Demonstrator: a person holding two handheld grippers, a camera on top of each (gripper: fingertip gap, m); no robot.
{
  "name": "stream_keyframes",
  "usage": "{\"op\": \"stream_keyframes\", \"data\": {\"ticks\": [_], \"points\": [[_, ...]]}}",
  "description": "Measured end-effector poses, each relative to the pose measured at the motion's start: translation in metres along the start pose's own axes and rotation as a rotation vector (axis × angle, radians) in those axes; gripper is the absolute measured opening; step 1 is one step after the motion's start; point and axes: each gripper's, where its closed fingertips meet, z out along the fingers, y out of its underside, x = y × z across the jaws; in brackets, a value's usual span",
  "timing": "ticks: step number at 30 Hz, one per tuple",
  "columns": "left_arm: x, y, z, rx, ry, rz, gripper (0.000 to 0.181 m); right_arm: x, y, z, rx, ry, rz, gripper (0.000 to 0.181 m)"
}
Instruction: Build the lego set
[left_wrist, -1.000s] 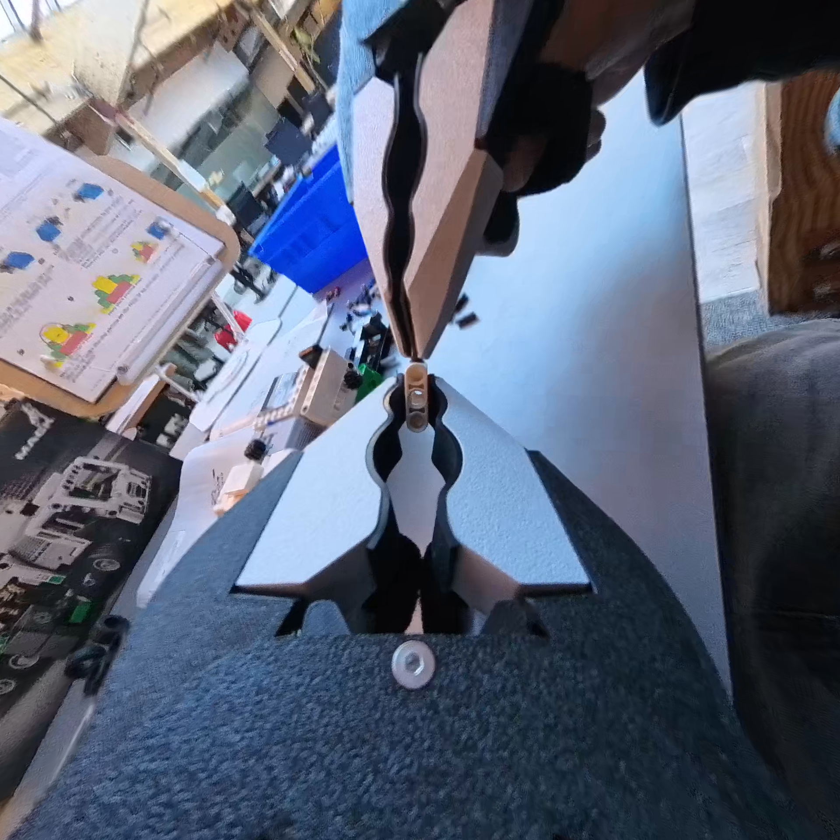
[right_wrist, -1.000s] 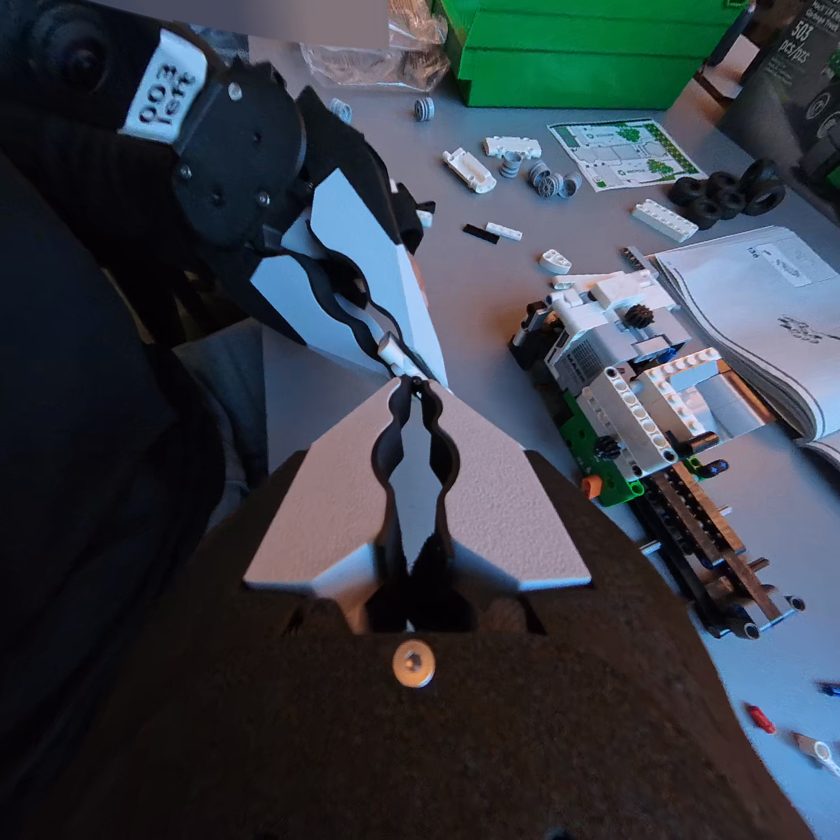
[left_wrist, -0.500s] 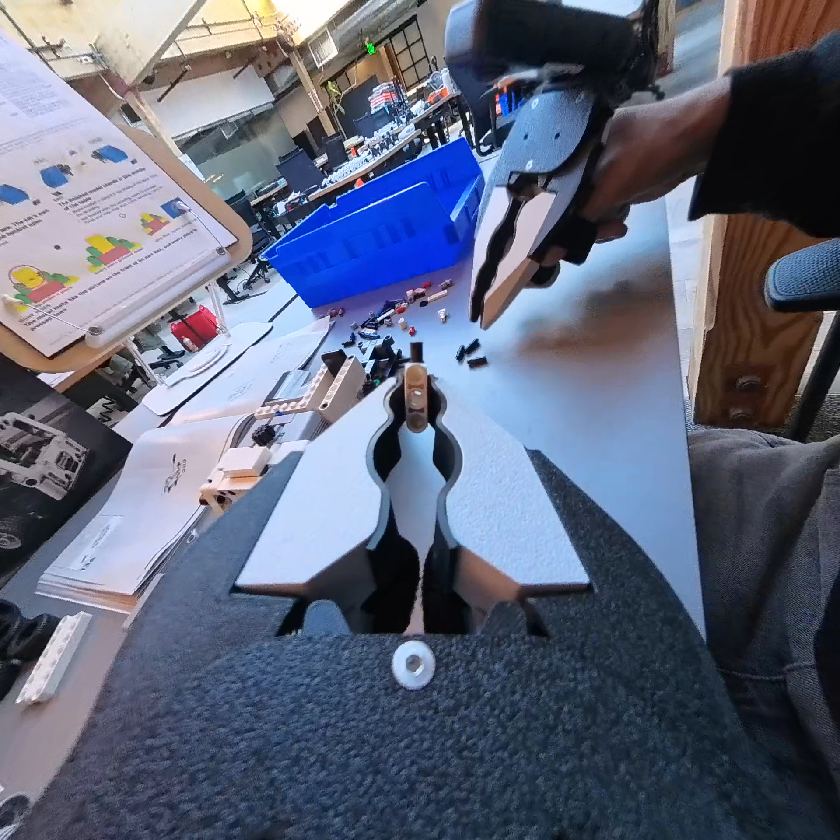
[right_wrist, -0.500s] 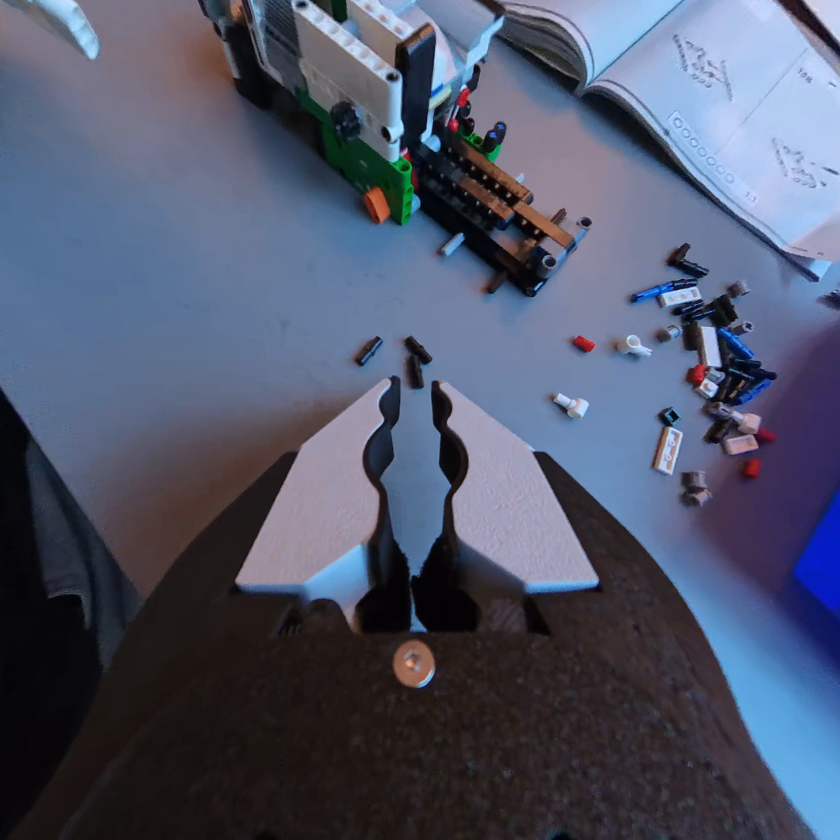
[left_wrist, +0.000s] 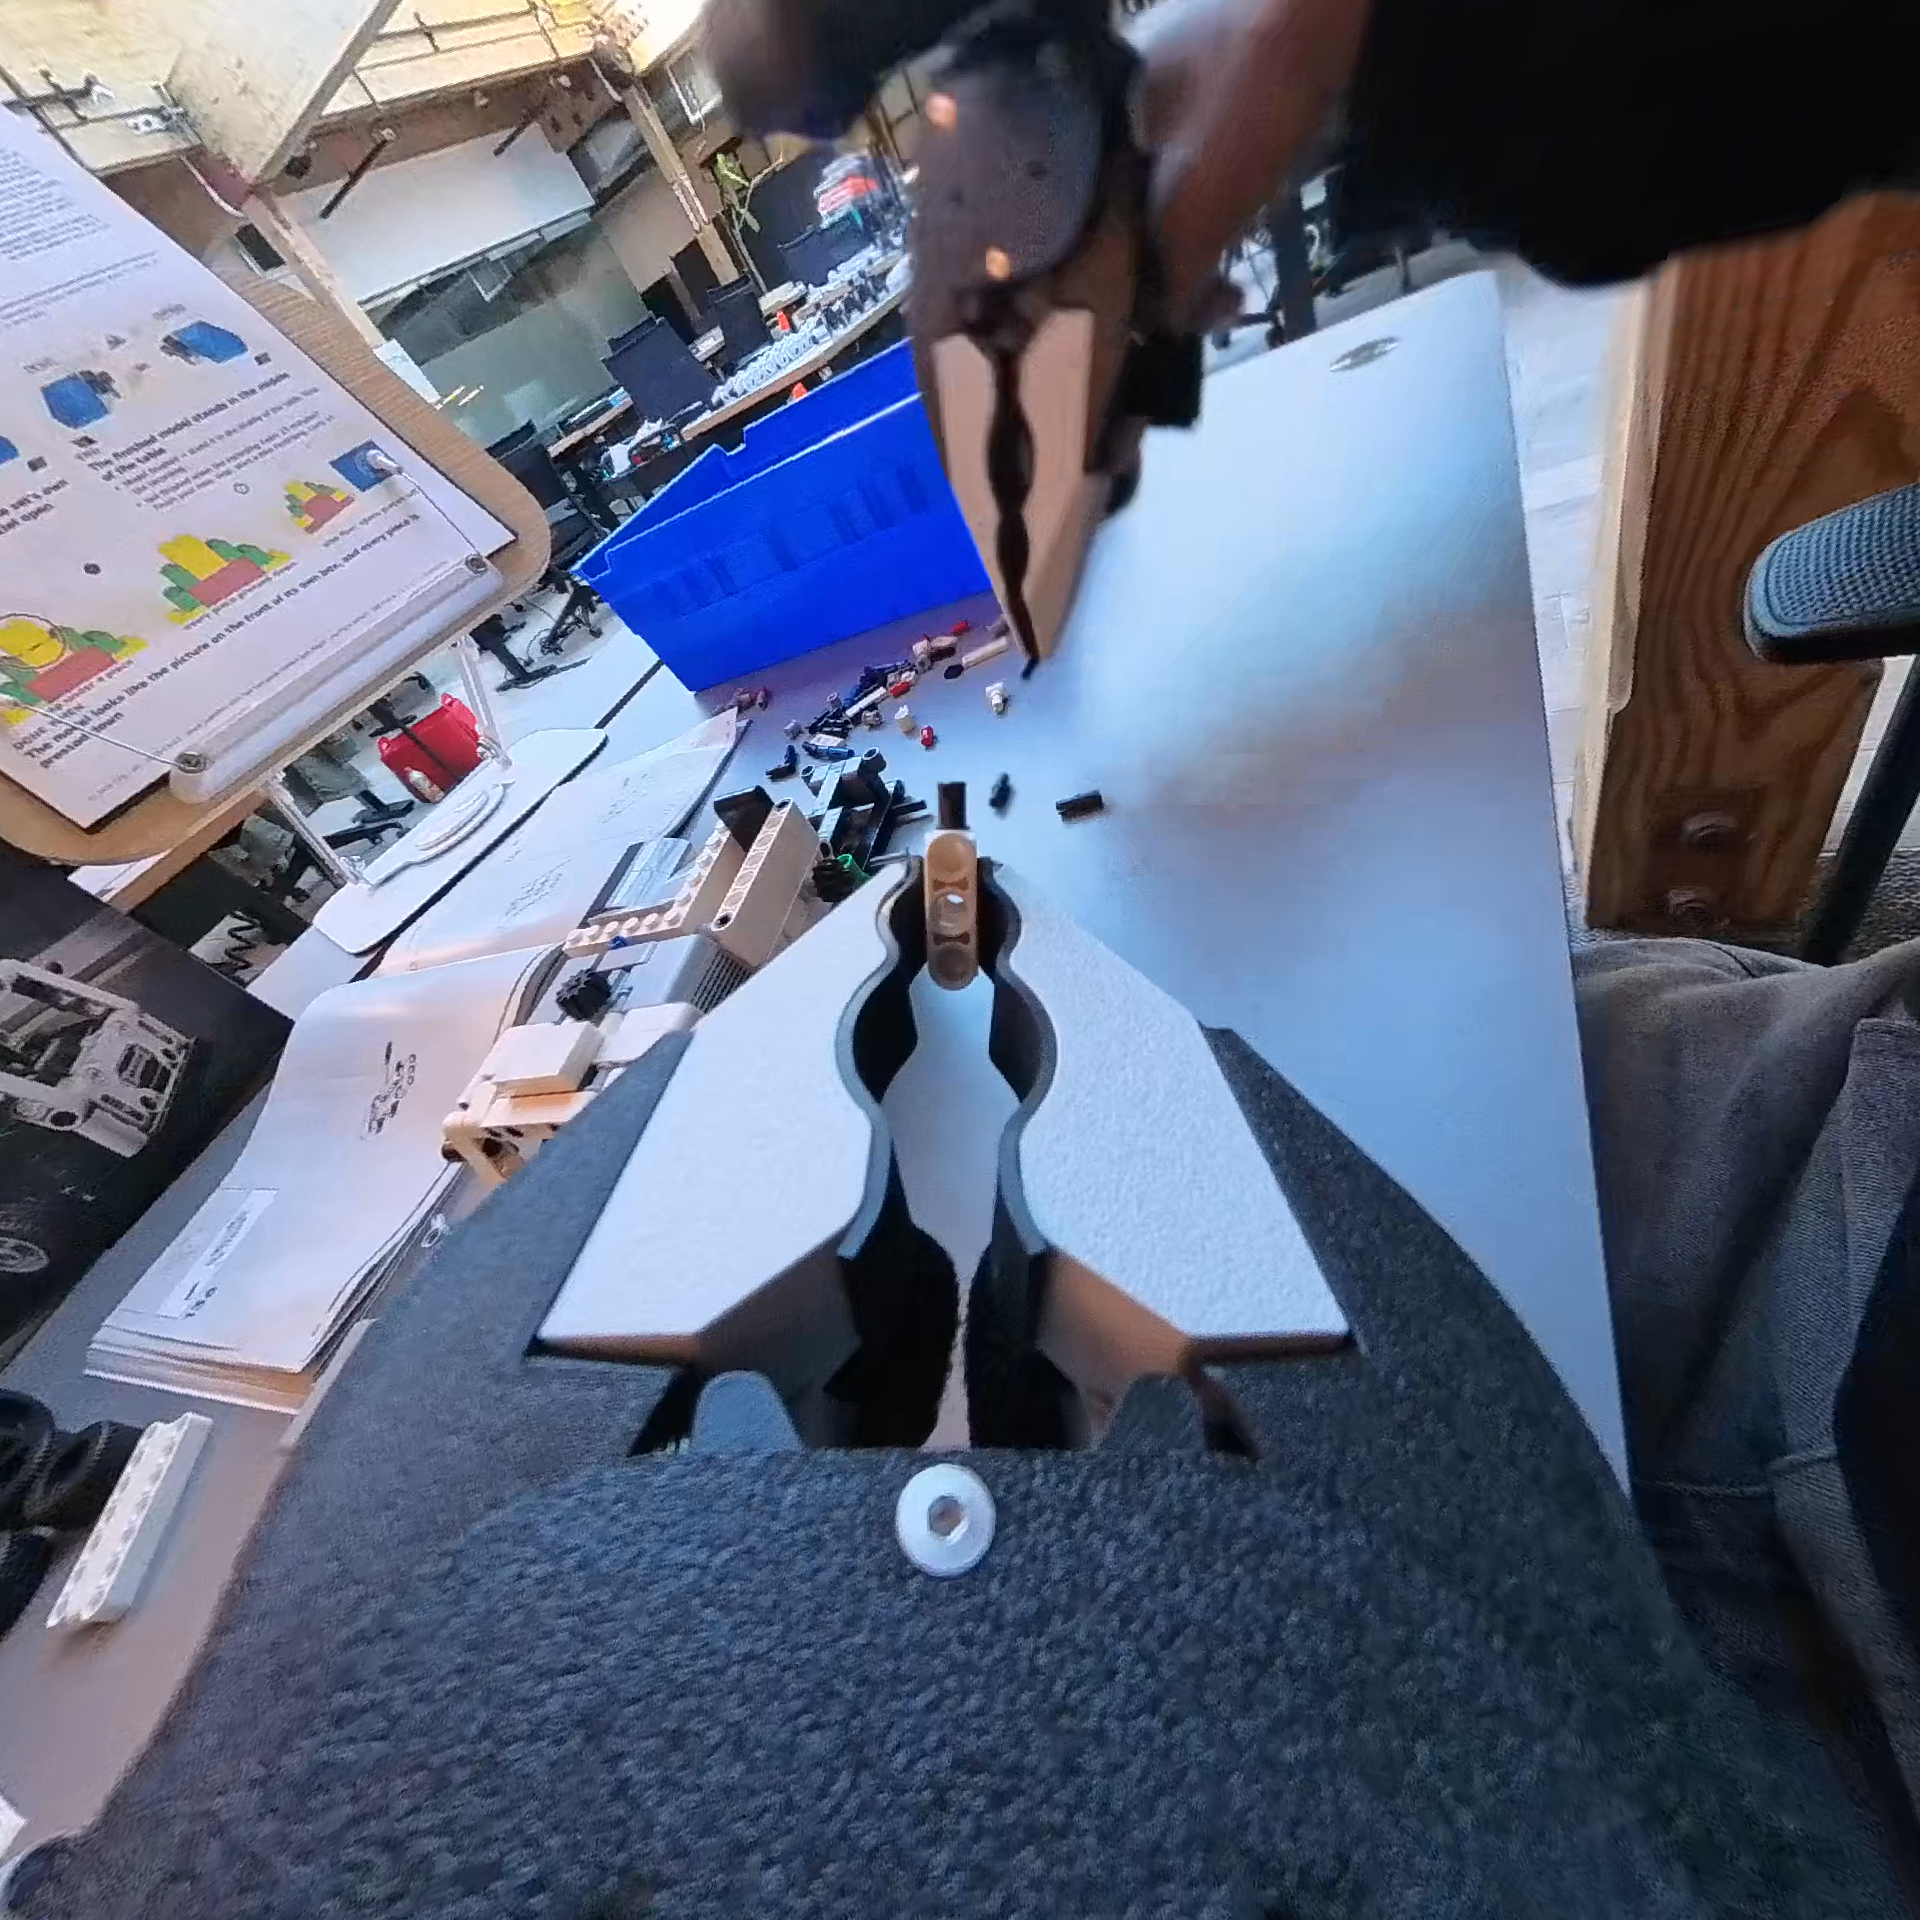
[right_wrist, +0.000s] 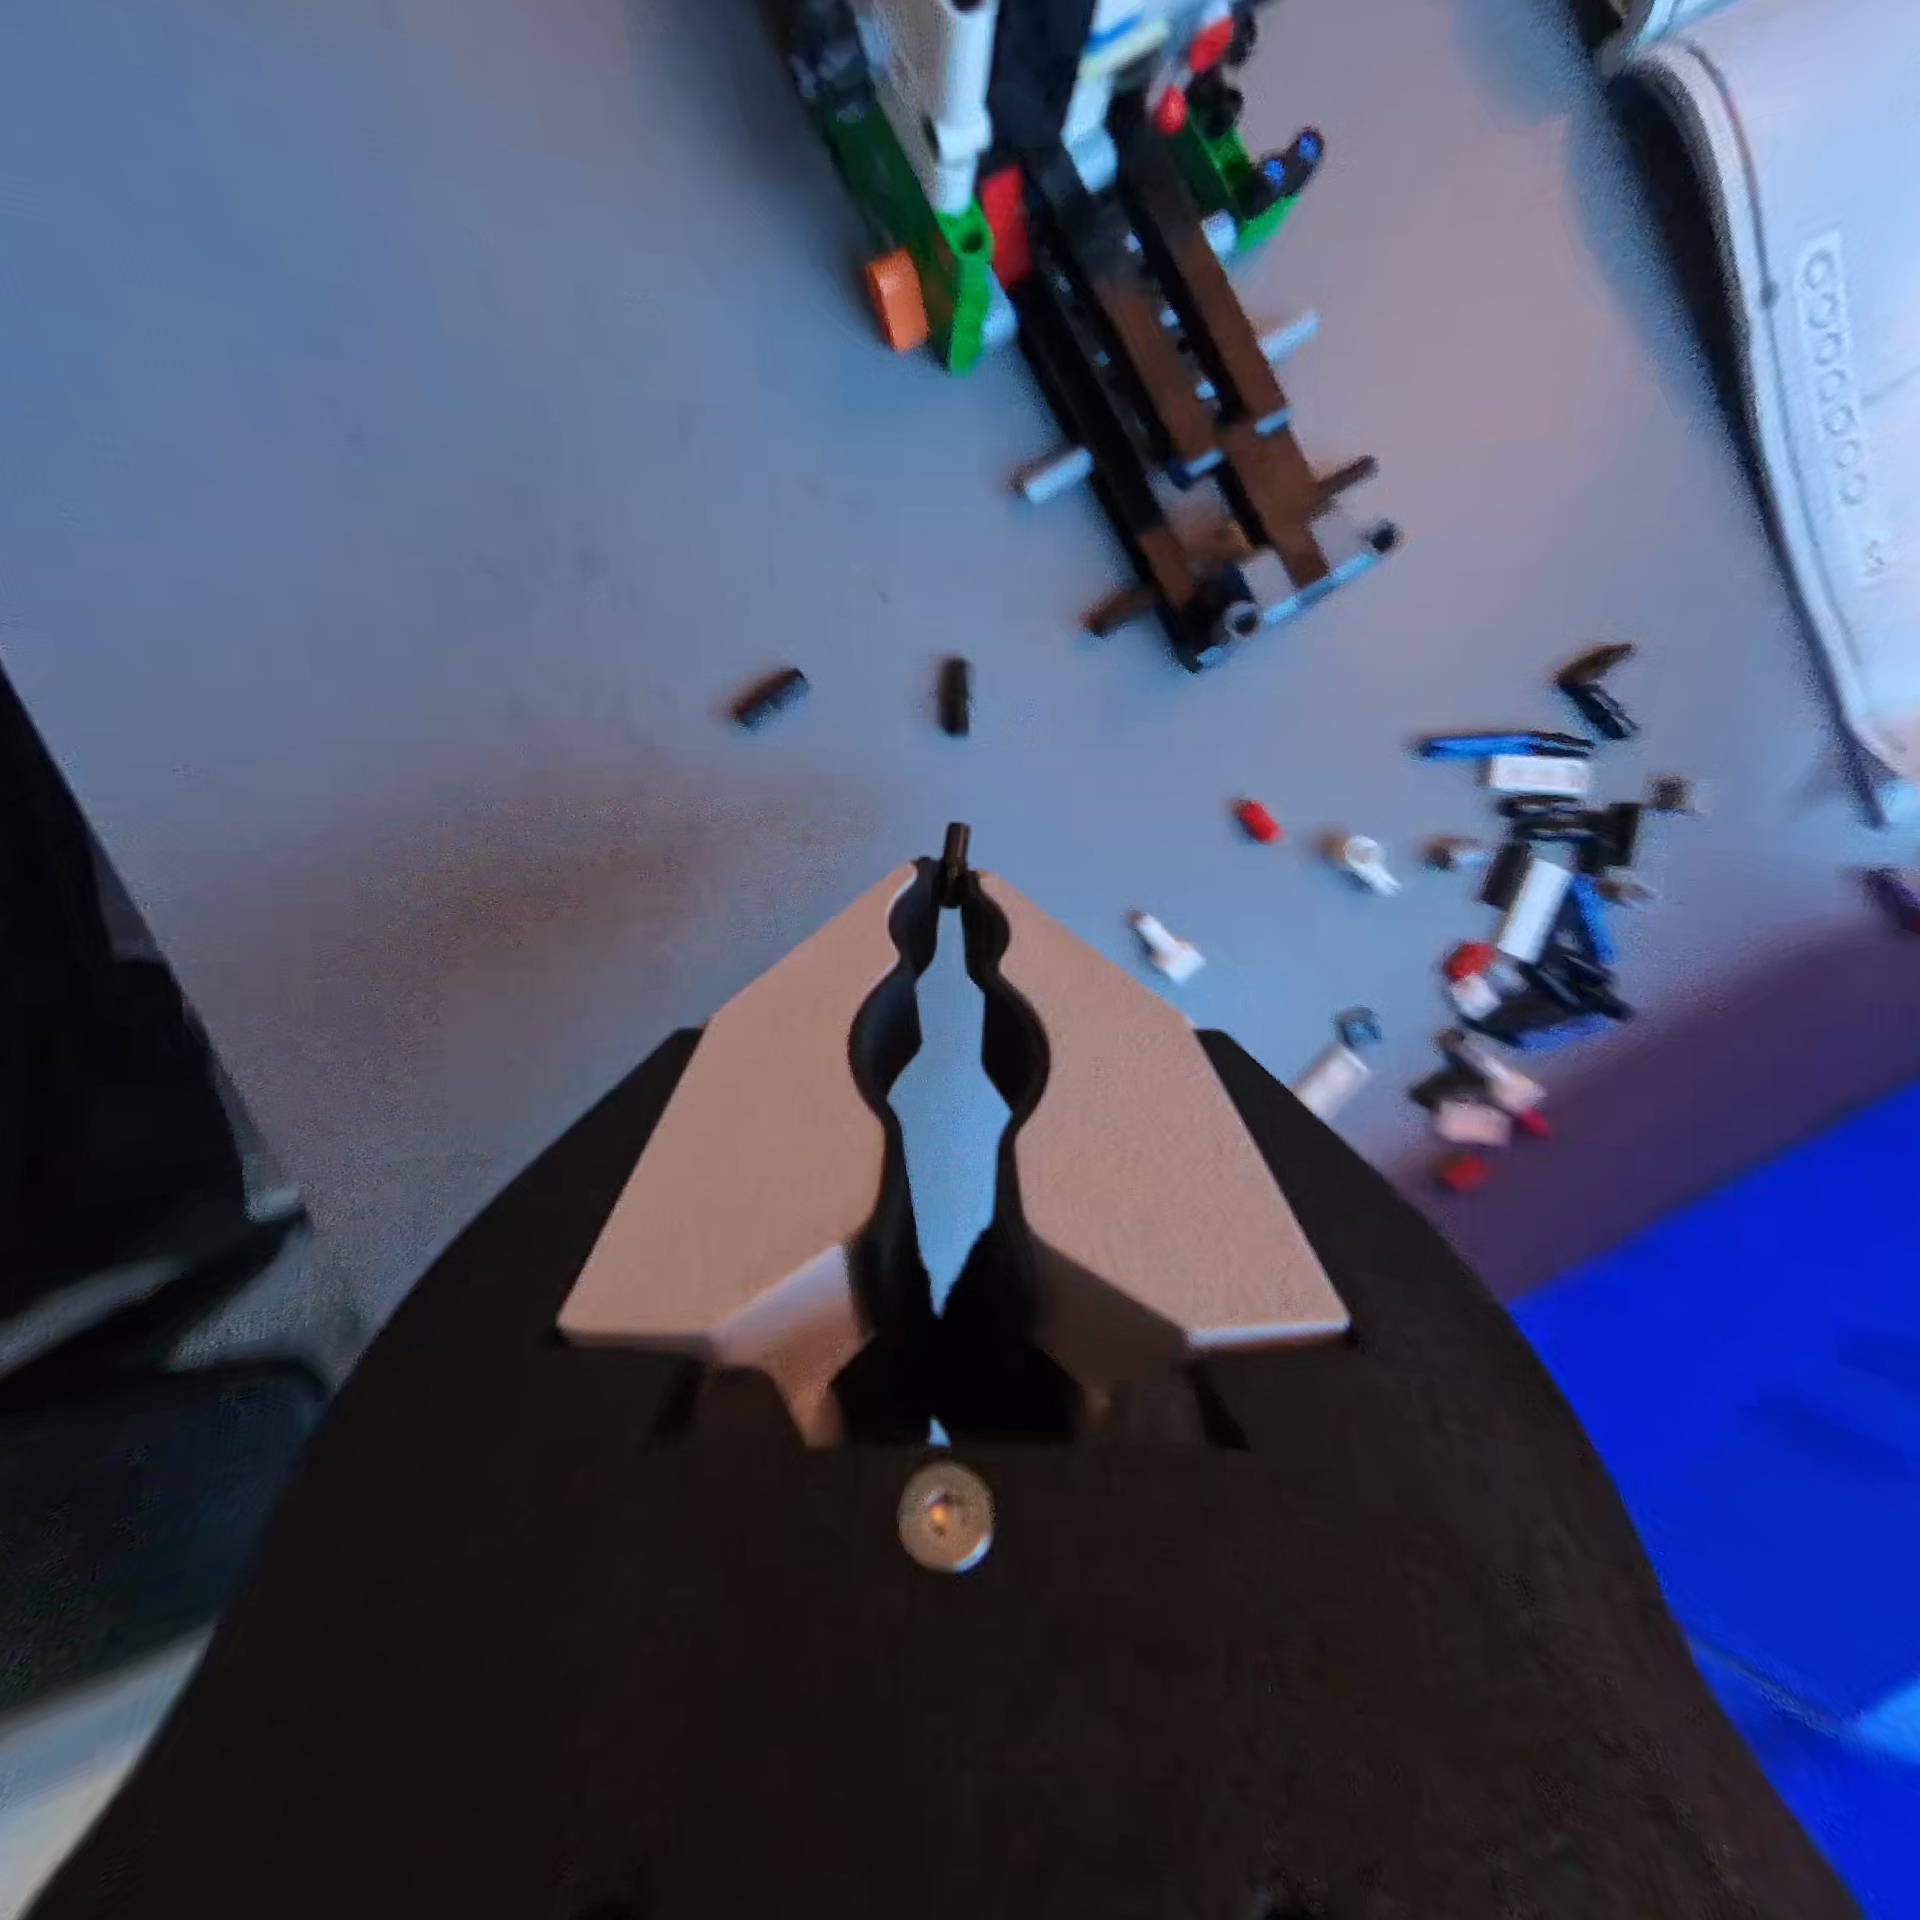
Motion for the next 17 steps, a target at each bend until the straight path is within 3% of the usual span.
{"op": "stream_keyframes", "data": {"ticks": [4, 8, 12, 17], "points": [[0.002, -0.001, -0.001, 0.001, 0.0, 0.016, 0.006, 0.027, 0.043, -0.026, -0.567, -0.051, -0.006, 0.003], [0.002, 0.0, -0.002, -0.002, -0.007, 0.021, 0.006, 0.038, 0.083, -0.022, -0.924, -0.122, -0.006, 0.003], [0.001, 0.0, -0.003, -0.001, -0.012, 0.019, 0.006, 0.036, 0.101, -0.022, -1.091, -0.132, -0.057, 0.003], [0.003, 0.001, -0.002, -0.008, -0.006, 0.036, 0.006, 0.032, 0.097, -0.021, -1.113, -0.141, -0.067, 0.003]]}}
